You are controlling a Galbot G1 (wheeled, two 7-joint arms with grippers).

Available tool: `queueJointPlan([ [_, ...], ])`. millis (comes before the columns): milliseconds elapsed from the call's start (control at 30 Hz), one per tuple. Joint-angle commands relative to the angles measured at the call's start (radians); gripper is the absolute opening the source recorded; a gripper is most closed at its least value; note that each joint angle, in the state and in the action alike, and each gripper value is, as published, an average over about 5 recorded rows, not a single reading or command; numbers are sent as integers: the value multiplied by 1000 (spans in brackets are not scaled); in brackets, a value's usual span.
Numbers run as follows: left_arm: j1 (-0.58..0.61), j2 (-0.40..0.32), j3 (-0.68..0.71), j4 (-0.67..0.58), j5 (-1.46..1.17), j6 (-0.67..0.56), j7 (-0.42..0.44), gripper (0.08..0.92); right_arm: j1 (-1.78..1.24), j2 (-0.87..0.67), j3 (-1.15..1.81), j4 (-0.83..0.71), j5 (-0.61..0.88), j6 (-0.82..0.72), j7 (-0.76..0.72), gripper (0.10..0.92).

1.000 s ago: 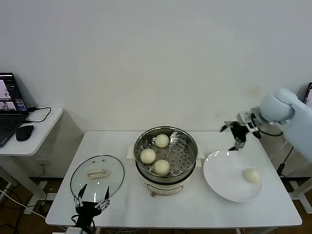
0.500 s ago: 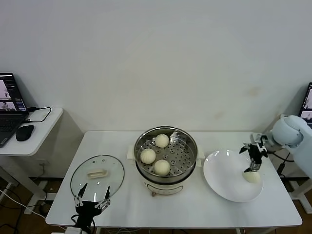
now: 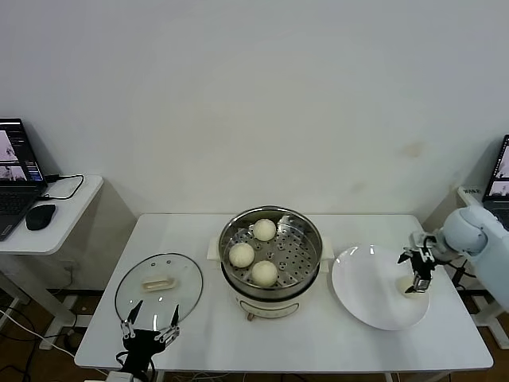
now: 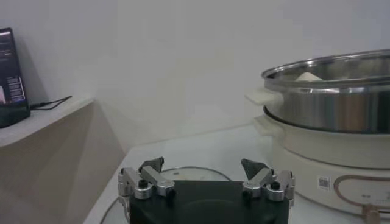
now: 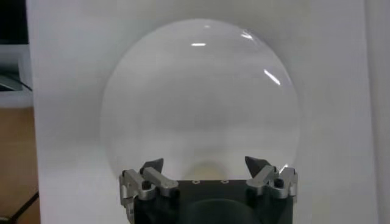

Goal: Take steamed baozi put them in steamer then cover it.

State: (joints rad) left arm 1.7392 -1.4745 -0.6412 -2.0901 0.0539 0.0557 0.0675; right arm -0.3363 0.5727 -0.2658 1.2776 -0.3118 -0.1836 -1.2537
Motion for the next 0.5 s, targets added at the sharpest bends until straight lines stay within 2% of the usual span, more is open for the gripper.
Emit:
queueJointPlan([
  [33,0,-1,0,5,1,0,1,823,-5,60,14,-109,-67,48,15,823],
  [500,-9,-7,-2,8,2,4,5,823,7,66,18,-166,-128,82,-16,823],
])
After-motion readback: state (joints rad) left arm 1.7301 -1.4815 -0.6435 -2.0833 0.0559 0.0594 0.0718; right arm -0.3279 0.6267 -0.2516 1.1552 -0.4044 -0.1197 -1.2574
